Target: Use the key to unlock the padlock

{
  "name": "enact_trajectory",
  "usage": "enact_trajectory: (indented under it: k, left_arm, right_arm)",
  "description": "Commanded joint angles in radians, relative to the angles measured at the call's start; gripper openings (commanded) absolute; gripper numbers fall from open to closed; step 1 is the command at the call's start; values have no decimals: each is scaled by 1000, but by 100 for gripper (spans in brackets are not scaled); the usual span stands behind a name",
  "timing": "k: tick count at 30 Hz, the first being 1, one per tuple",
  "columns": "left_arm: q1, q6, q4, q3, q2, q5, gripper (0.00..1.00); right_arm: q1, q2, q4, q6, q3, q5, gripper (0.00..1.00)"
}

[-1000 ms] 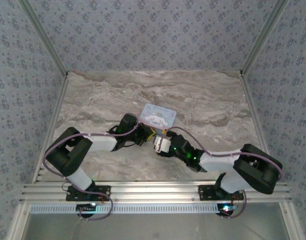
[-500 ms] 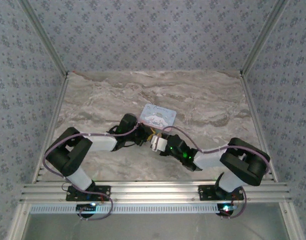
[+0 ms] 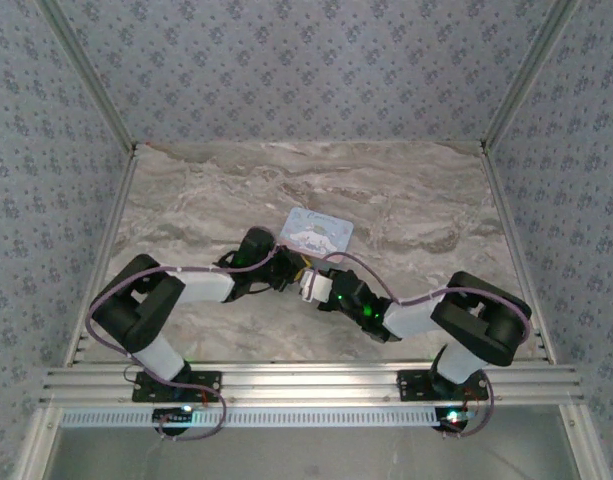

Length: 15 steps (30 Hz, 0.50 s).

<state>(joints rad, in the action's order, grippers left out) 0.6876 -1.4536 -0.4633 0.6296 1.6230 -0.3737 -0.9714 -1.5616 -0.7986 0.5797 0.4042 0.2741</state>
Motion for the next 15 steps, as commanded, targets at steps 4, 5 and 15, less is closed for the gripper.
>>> enact_trajectory:
  k: [4,5,15]
  left_arm:
    - [12,-9,-7,26,-35,-27,0]
    - [13,-10,-6,27,-35,-27,0]
    - [13,-14,-11,23,-29,-21,0]
  right_arm:
    - [-1,-6,-80,-80,17,74,0]
    - [-1,-4,-82,-96,15,77,0]
    - [7,5,-84,-478,18,106,0]
